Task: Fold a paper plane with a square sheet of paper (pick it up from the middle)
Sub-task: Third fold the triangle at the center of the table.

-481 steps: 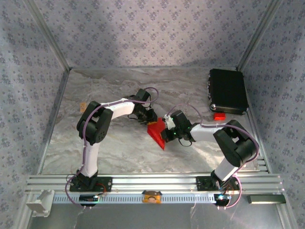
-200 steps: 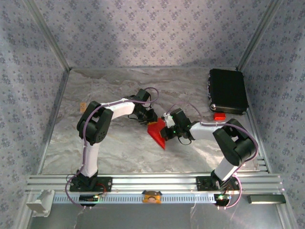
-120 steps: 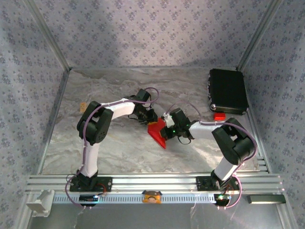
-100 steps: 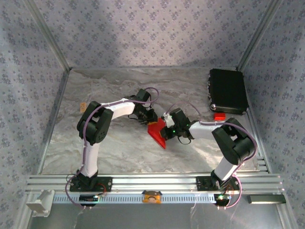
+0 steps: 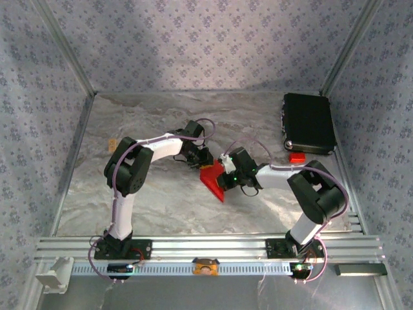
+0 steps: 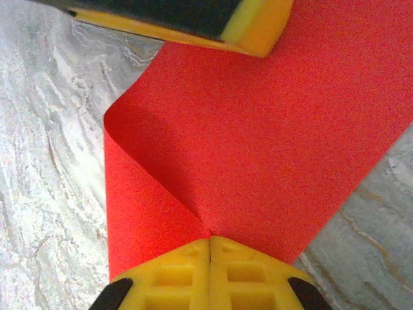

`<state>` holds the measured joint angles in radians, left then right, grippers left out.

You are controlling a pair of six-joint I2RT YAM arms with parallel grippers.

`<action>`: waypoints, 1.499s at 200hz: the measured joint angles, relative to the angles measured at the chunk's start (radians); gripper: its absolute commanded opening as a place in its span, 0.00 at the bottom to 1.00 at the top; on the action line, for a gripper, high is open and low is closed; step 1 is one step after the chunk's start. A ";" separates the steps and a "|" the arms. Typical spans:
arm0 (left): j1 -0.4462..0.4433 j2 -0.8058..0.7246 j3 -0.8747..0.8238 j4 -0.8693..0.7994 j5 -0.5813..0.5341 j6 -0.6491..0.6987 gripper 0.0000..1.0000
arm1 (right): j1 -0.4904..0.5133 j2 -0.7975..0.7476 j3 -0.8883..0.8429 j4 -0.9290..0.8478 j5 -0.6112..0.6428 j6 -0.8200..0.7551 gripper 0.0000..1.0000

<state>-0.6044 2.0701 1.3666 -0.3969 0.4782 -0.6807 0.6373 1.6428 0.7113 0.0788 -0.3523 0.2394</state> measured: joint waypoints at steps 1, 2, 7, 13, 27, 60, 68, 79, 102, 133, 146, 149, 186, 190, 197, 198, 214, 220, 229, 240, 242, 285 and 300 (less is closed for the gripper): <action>0.000 0.000 0.000 0.000 0.000 0.000 0.20 | 0.000 0.000 0.000 0.000 0.000 0.000 0.00; 0.000 0.000 0.000 0.000 0.000 0.000 0.20 | 0.000 -0.002 0.000 0.000 0.000 0.000 0.00; 0.000 0.000 0.000 0.000 0.000 0.000 0.20 | 0.000 -0.005 0.000 0.000 0.000 0.000 0.00; 0.000 0.000 0.000 0.000 0.000 0.000 0.20 | 0.002 -0.009 0.000 0.000 0.000 0.000 0.00; 0.000 0.000 0.000 0.000 0.000 0.000 0.20 | 0.003 -0.012 0.000 0.000 0.000 0.001 0.00; 0.000 0.000 0.000 0.000 0.000 0.000 0.20 | 0.003 -0.011 0.000 -0.001 0.000 0.004 0.00; 0.000 0.000 0.000 0.000 0.000 0.000 0.20 | 0.003 -0.011 0.000 0.000 0.000 0.004 0.00; 0.000 0.000 0.000 0.000 0.000 0.000 0.20 | 0.003 -0.011 0.000 0.000 0.000 0.004 0.00; 0.000 0.000 0.000 0.000 0.000 0.000 0.19 | 0.002 -0.002 0.000 0.000 0.000 0.004 0.00; 0.000 0.000 0.000 0.000 0.000 0.000 0.19 | -0.002 0.006 0.000 0.001 0.000 0.004 0.00; 0.000 0.000 0.000 0.000 0.000 0.000 0.20 | -0.002 0.007 0.000 0.001 0.000 0.004 0.00; 0.000 0.000 0.000 0.000 0.000 0.000 0.19 | -0.003 0.007 0.000 0.001 0.000 0.004 0.00; 0.000 0.000 0.000 0.000 0.000 0.000 0.19 | -0.003 0.007 0.000 0.002 0.000 0.004 0.00; 0.000 0.000 0.000 0.000 0.000 0.000 0.19 | -0.003 0.007 0.000 0.002 0.000 0.004 0.00; 0.000 0.000 0.000 0.000 0.000 0.000 0.19 | -0.003 0.007 0.000 0.003 0.000 0.004 0.00; 0.000 0.000 0.000 0.000 0.000 0.000 0.19 | -0.003 0.007 0.000 0.003 0.000 0.004 0.00; 0.000 0.000 0.000 0.000 0.000 0.000 0.20 | -0.003 0.007 0.000 0.003 0.000 0.004 0.00; 0.000 0.000 0.000 0.000 0.000 0.000 0.19 | -0.003 0.007 0.000 0.003 0.000 0.004 0.00; 0.000 0.000 0.000 0.000 0.000 0.000 0.19 | -0.003 0.007 0.000 0.003 0.000 0.004 0.00; 0.000 0.000 0.000 0.000 0.000 0.000 0.19 | -0.005 0.007 0.000 0.003 0.000 0.004 0.00; 0.000 0.000 0.000 0.000 0.000 0.000 0.19 | -0.005 0.007 0.000 0.003 0.000 0.004 0.00; 0.000 0.000 0.000 0.000 0.000 0.000 0.19 | -0.005 0.007 0.000 0.004 0.000 0.004 0.00; 0.000 0.000 0.000 0.000 0.000 0.000 0.19 | -0.005 0.009 0.000 0.005 0.000 0.004 0.00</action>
<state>-0.6044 2.0701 1.3666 -0.3969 0.4782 -0.6811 0.6327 1.6516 0.7113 0.0834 -0.3523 0.2432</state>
